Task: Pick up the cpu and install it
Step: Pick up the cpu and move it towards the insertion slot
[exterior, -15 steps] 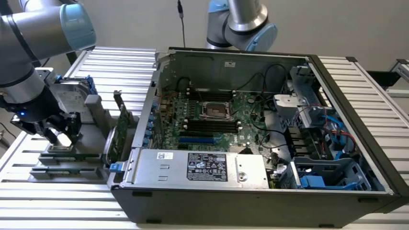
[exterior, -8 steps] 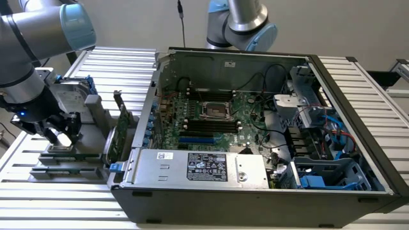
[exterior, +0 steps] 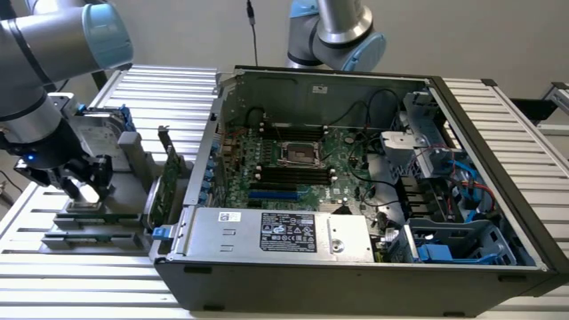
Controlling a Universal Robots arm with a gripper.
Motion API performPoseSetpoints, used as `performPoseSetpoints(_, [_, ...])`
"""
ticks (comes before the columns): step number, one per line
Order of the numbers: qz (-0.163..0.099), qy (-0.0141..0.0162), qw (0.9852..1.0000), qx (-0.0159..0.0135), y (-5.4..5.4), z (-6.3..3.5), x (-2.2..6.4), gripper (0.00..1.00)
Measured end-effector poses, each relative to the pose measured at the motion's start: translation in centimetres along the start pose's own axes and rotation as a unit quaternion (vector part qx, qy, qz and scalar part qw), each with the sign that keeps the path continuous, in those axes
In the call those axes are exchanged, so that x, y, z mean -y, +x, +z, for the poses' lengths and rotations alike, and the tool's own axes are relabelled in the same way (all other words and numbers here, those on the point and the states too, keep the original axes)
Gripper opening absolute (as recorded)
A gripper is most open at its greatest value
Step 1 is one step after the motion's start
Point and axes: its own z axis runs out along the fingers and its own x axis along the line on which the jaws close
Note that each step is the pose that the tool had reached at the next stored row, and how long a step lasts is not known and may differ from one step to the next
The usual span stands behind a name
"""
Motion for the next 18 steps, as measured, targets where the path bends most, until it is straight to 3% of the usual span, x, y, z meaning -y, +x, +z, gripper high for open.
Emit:
performPoseSetpoints(9, [0.0,-0.0003,1.0,-0.0003,0.0,-1.49,-0.11,0.55])
performPoseSetpoints(18, [0.0,-0.0005,1.0,-0.0033,0.1,-4.76,-0.34,0.55])
